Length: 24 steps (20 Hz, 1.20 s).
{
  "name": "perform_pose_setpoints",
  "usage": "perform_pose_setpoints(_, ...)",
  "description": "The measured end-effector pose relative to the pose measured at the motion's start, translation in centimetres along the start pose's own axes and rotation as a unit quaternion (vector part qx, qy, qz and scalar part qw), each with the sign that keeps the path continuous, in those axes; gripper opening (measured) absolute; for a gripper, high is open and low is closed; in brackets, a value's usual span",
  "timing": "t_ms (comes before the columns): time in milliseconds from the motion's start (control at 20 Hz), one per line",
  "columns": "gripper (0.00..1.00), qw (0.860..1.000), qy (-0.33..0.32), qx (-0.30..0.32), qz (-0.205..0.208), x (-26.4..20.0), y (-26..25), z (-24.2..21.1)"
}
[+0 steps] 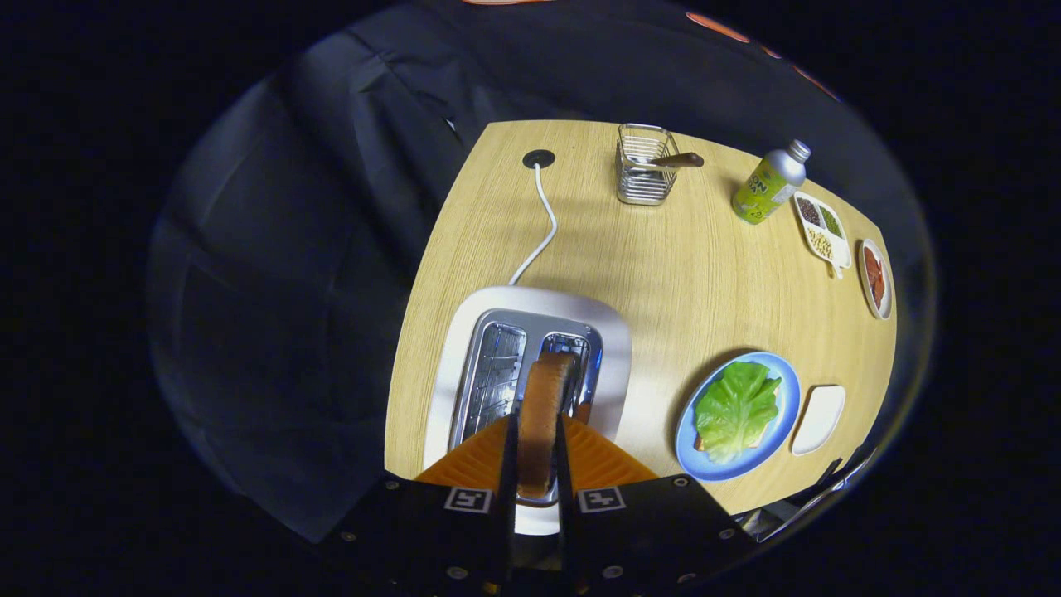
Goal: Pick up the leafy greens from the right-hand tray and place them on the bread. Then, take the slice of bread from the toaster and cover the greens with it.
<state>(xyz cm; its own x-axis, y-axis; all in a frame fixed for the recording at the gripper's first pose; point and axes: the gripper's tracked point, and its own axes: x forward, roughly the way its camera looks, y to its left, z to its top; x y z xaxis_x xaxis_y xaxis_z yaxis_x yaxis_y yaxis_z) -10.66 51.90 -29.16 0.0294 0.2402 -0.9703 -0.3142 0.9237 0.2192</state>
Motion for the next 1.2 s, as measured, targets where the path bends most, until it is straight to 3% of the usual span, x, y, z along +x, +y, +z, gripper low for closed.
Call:
perform_pose_setpoints(150, 0.16, 1.000, -0.005, -0.001, 0.020, 0.0, 0.0, -0.2)
perform_pose_setpoints(450, 0.12, 0.998, -0.021, 0.009, 0.057, -1.7, -0.3, -0.7)
perform_pose_setpoints(850, 0.12, 0.989, -0.054, 0.026, 0.132, -6.7, -1.6, -0.8)
perform_pose_setpoints(1000, 0.12, 0.981, -0.063, 0.047, 0.179, -8.9, -2.0, -0.7)
perform_pose_setpoints(1200, 0.12, 0.973, -0.090, 0.055, 0.206, -11.1, -4.9, -0.4)
